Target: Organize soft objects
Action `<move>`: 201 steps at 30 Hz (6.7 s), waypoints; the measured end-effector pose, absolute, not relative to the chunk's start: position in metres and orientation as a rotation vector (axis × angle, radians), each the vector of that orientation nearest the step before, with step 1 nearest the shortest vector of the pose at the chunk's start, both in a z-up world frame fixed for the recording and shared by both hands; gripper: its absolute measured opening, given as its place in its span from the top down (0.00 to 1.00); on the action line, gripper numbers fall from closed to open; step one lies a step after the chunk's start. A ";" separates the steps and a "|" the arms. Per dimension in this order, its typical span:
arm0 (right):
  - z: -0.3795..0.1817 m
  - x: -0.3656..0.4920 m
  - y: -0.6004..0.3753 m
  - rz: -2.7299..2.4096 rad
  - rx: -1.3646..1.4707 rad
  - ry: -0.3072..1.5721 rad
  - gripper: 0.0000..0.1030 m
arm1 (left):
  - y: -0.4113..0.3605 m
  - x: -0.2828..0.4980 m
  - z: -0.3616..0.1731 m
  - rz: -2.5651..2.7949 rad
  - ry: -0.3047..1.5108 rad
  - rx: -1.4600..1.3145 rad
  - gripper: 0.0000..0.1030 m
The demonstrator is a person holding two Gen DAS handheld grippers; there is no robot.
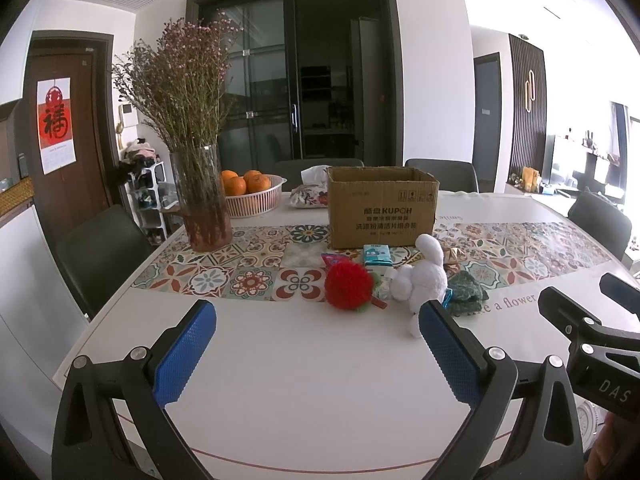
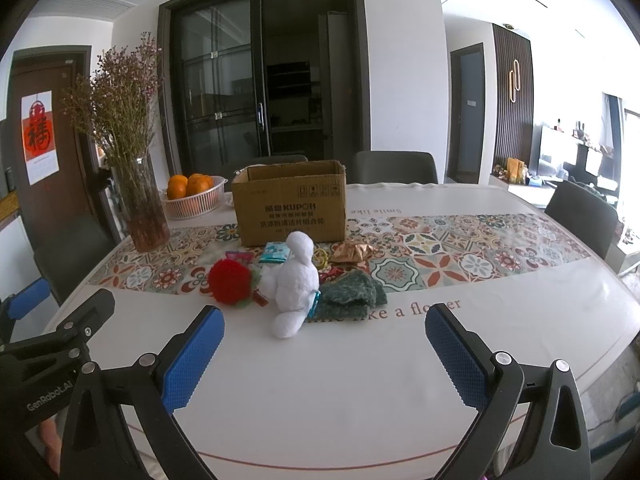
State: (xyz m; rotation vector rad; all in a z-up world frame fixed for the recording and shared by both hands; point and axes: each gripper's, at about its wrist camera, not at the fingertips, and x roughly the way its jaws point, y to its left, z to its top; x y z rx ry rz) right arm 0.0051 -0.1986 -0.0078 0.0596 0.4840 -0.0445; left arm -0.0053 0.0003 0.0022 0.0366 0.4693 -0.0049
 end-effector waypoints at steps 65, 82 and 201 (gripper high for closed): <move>-0.025 0.051 -0.186 -0.004 0.047 0.568 0.01 | 0.006 0.054 -0.036 -0.081 0.635 0.037 0.00; -0.054 0.147 -0.173 0.063 0.032 0.690 0.04 | 0.007 0.135 -0.061 -0.130 0.680 0.112 0.02; 0.083 0.318 -0.205 0.135 0.125 0.558 0.49 | -0.041 0.339 0.082 -0.331 0.650 0.000 0.64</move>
